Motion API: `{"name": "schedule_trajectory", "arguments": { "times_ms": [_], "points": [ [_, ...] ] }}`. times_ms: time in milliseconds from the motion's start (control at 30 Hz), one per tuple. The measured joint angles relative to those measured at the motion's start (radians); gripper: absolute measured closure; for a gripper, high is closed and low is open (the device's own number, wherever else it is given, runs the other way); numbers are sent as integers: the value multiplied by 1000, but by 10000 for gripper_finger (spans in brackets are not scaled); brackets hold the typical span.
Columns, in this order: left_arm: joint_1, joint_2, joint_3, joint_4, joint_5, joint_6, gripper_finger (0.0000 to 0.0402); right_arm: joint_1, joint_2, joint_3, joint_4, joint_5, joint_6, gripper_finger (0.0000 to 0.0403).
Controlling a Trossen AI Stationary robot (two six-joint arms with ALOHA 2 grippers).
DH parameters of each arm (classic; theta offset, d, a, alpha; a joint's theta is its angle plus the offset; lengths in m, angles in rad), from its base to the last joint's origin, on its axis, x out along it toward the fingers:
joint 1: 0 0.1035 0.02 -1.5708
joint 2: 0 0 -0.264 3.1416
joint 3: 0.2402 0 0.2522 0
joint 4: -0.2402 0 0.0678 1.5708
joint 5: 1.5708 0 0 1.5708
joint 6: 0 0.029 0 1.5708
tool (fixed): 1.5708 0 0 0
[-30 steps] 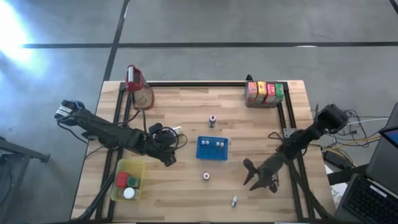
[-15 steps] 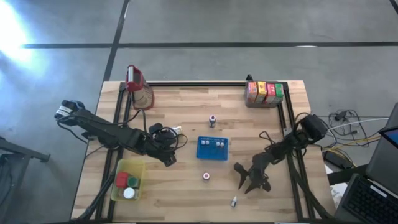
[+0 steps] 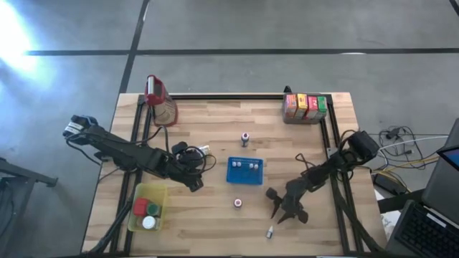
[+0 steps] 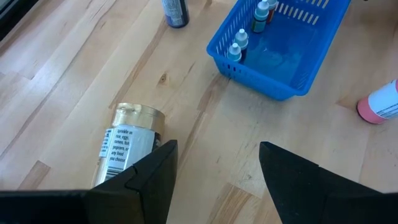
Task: Pick & Place Kitchen Items
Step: Put the small purple food coloring bottle into the blue bin
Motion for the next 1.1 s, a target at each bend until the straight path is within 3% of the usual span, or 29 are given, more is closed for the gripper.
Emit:
{"name": "schedule_trajectory", "arguments": {
  "times_ms": [300, 733, 1100],
  "points": [
    [0, 0, 0, 1, 0, 0, 170, 0, -3, 62, -12, -13, 87, 239],
    [0, 0, 0, 0, 0, 0, 170, 3, 3, 61, -87, -13, 32, 291],
    [0, 0, 0, 1, 0, 0, 170, 3, 4, 62, -85, -13, 0, 306]
  ]
}}
